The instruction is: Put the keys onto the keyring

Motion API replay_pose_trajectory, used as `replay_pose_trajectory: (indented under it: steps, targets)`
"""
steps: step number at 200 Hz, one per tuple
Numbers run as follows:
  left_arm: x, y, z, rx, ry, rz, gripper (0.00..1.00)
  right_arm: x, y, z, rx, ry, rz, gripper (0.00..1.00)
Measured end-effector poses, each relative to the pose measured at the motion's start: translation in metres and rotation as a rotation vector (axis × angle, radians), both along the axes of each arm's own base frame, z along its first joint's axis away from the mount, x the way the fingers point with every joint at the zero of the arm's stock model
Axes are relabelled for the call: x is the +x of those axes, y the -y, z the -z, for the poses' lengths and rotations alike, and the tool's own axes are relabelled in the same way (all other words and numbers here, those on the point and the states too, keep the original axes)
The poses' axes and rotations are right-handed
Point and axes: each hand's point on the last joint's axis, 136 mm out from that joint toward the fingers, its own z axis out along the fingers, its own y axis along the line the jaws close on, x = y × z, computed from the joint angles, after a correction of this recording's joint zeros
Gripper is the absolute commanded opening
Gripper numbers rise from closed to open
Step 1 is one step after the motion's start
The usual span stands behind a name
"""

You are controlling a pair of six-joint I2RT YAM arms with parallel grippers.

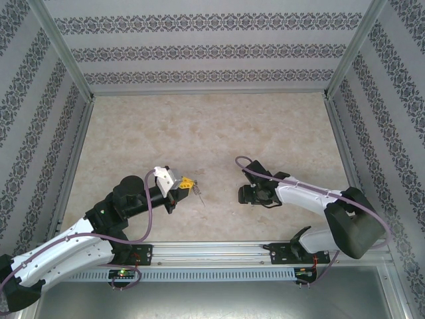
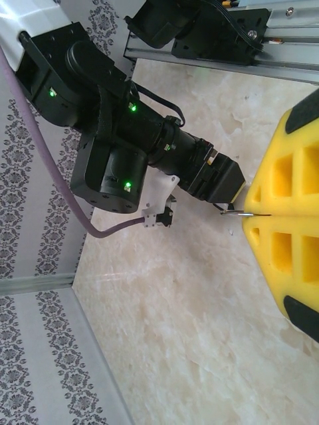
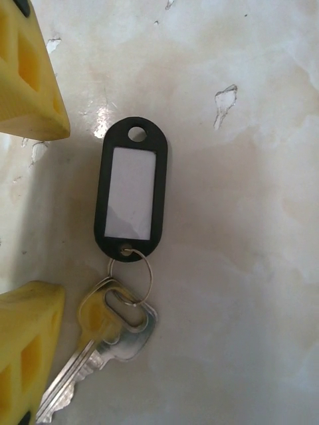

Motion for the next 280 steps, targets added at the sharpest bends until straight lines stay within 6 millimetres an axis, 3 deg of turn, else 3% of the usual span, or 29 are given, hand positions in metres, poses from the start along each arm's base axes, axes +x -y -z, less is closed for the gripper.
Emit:
replay_pose_trajectory:
  steps: [69,126,223,280]
  targets:
    - [0.001,0.000,0.000,0.001,0.000,-0.004,0.00,0.004,-0.003,-0.001,-0.028,-0.015,-0.037,0.58]
    - [0.001,0.000,0.000,0.002,0.000,-0.004,0.00,0.034,-0.015,-0.014,0.009,0.115,-0.028,0.59]
    - [0.001,0.000,0.000,0.001,0.000,-0.004,0.00,0.037,-0.014,-0.015,-0.005,0.134,-0.045,0.55]
    - [0.001,0.000,0.004,0.007,-0.005,-0.003,0.00,0.035,-0.001,-0.017,-0.035,0.144,-0.025,0.62]
